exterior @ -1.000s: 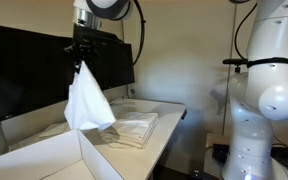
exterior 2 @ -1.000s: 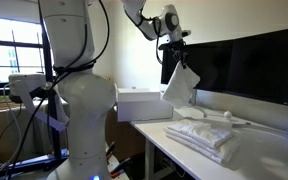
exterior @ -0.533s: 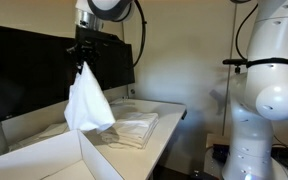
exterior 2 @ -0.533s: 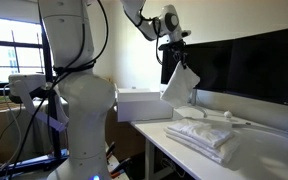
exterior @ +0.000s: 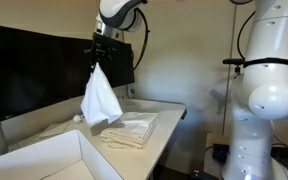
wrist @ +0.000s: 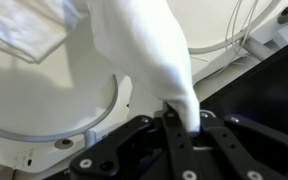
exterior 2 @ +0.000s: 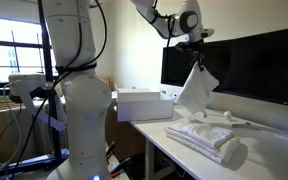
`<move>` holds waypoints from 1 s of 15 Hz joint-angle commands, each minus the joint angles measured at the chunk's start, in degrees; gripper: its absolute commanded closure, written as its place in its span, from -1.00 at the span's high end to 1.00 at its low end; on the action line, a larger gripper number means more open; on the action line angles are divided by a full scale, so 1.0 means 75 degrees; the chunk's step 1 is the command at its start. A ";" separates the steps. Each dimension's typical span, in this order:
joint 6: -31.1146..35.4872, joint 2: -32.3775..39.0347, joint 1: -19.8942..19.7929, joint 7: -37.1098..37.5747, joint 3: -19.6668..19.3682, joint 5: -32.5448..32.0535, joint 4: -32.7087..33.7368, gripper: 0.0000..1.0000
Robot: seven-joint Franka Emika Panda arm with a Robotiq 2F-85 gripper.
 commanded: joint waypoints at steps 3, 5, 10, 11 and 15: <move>0.0424 0.0644 -0.0048 -0.0602 -0.0024 0.1748 -0.0062 -0.94; 0.0484 0.0750 0.0006 -0.0550 0.0059 0.1920 0.0008 -0.94; 0.0445 0.0708 0.0084 -0.0426 0.0232 0.1868 0.0368 -0.94; 0.0462 0.0653 0.0120 -0.0384 0.0277 0.1784 0.0481 -0.94; 0.0495 0.0614 0.0205 -0.0374 0.0432 0.1761 0.0960 -0.94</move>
